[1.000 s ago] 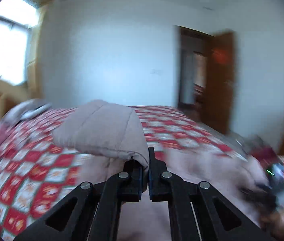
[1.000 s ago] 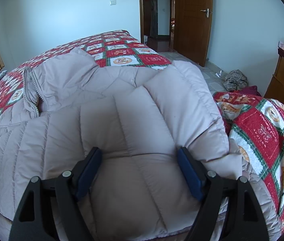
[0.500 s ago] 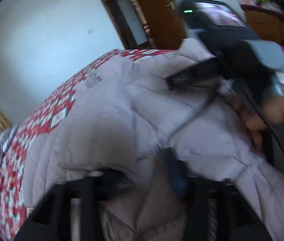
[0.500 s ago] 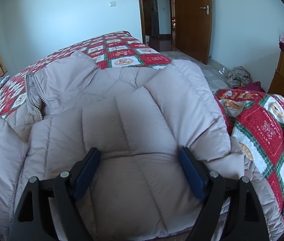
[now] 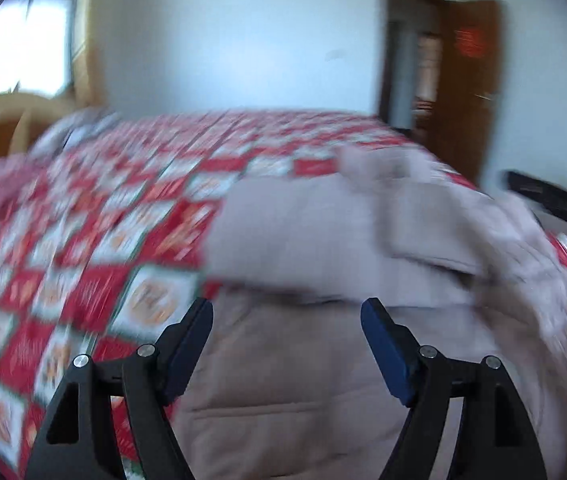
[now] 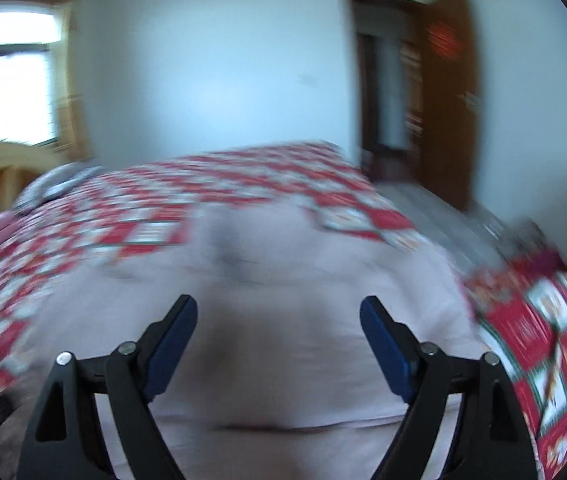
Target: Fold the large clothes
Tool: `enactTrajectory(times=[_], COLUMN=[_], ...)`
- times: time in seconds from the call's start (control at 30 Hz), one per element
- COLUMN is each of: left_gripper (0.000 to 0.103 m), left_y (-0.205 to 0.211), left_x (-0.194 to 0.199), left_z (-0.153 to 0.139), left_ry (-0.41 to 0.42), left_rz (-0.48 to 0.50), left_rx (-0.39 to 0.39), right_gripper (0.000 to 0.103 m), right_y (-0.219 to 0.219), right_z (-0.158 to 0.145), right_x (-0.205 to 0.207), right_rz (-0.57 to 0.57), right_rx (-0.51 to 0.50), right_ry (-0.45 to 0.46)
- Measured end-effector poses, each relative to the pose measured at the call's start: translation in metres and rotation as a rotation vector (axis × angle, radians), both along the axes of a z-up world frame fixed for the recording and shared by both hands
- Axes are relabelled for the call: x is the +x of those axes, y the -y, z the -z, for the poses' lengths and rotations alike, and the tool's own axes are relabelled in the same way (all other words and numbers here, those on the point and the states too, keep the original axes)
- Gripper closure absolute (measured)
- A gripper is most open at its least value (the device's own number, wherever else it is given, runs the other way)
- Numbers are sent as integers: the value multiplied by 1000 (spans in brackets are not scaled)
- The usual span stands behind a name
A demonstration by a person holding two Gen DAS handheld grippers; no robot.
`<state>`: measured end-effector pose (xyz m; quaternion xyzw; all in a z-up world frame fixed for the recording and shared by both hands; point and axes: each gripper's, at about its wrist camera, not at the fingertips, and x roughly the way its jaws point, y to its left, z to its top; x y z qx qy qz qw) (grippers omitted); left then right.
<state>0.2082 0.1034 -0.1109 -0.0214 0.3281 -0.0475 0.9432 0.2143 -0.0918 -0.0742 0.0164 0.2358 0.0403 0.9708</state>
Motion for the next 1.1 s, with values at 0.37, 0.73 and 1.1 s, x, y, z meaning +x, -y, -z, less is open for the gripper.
enactTrajectory(times=[0.37,0.73,1.1], left_gripper=[21,10,10], left_y=[-37,-29,-4], left_x=[11,15,27], left_z=[64,67,-21], left_ry=[-119,-122,46], left_rz=[-132,-106,-45], left_rx=[-139,-104,-4], right_gripper=[51,29,45], right_y=[-86,63,67], right_z=[69,89,8], right_x=[43,-13,-27], right_rz=[-22,262,247], right_rx=[-311,243,123], right_ry=[-241,-369,-124])
